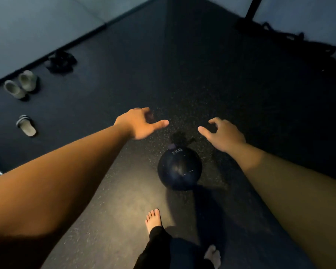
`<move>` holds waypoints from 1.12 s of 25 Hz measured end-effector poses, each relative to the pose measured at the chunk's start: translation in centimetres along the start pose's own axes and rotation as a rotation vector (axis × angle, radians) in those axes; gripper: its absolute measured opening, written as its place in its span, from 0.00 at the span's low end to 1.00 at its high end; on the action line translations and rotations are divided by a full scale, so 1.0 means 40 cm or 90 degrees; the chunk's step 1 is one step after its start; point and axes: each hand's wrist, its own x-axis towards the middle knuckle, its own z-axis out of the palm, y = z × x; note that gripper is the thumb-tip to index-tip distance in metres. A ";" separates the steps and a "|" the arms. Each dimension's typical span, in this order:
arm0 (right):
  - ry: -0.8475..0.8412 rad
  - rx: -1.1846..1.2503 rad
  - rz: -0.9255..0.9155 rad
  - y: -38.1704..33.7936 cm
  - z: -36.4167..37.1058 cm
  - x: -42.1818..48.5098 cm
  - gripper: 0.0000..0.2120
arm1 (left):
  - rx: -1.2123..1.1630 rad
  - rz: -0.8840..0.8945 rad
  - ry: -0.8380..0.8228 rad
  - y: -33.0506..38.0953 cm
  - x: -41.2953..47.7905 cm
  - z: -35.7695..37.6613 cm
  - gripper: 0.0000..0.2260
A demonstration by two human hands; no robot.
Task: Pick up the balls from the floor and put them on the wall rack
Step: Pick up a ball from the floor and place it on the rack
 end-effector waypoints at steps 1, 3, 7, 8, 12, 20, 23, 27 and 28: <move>-0.011 -0.004 0.007 0.017 0.045 0.057 0.35 | 0.005 -0.005 -0.021 -0.016 0.066 0.038 0.50; -0.043 -0.020 0.009 0.061 0.153 0.184 0.36 | 0.013 -0.011 -0.054 -0.055 0.205 0.146 0.50; -0.092 -0.022 -0.007 0.151 0.399 0.426 0.39 | 0.009 -0.053 -0.085 -0.152 0.447 0.428 0.57; -0.107 -0.024 -0.005 0.181 0.467 0.475 0.40 | -0.005 -0.069 -0.092 -0.181 0.497 0.511 0.58; -0.175 -0.017 0.039 0.321 0.731 0.597 0.50 | -0.065 -0.152 -0.113 -0.305 0.639 0.825 0.66; -0.212 0.108 0.109 0.469 0.991 0.661 0.60 | -0.338 -0.307 -0.126 -0.370 0.766 1.140 0.70; -0.225 0.175 0.109 0.475 1.017 0.677 0.61 | -0.393 -0.352 -0.116 -0.375 0.798 1.163 0.64; -0.229 0.259 0.111 0.488 1.053 0.680 0.64 | -0.534 -0.449 -0.171 -0.416 0.791 1.173 0.56; -0.219 0.279 0.117 0.493 1.061 0.678 0.65 | -0.588 -0.464 -0.195 -0.425 0.783 1.182 0.52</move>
